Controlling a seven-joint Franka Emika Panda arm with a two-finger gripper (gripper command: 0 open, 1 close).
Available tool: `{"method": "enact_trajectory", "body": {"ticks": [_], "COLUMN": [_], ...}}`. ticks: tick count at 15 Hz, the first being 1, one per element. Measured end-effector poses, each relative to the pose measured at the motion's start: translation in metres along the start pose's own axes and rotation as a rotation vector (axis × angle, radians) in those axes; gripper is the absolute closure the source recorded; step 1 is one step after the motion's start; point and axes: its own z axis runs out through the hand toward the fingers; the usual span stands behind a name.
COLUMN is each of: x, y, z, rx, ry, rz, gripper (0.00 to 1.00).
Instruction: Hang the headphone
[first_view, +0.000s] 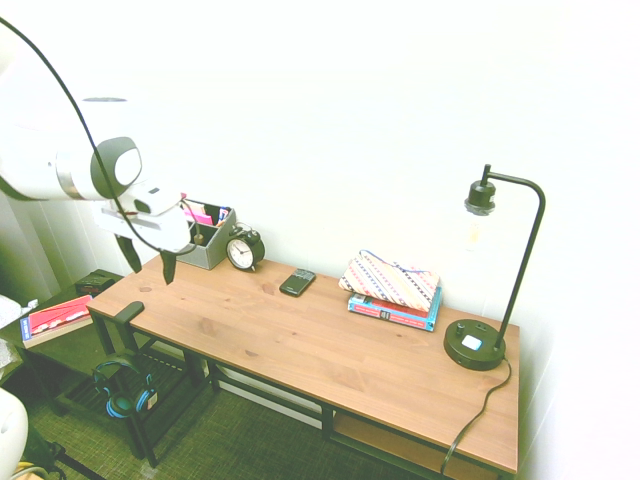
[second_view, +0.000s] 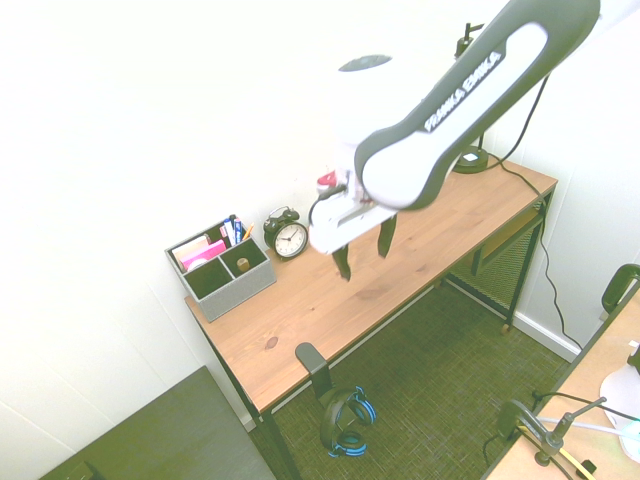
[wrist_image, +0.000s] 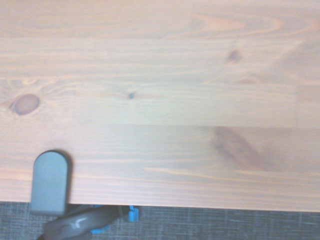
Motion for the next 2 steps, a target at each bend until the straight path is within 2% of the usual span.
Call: {"method": "enact_trajectory", "body": {"ticks": [2], "x": [0.034], "y": [0.038], "z": [-0.050], "rx": [-0.016], "ry": [-0.006], "rz": [-0.010], "gripper": [0.00]}}
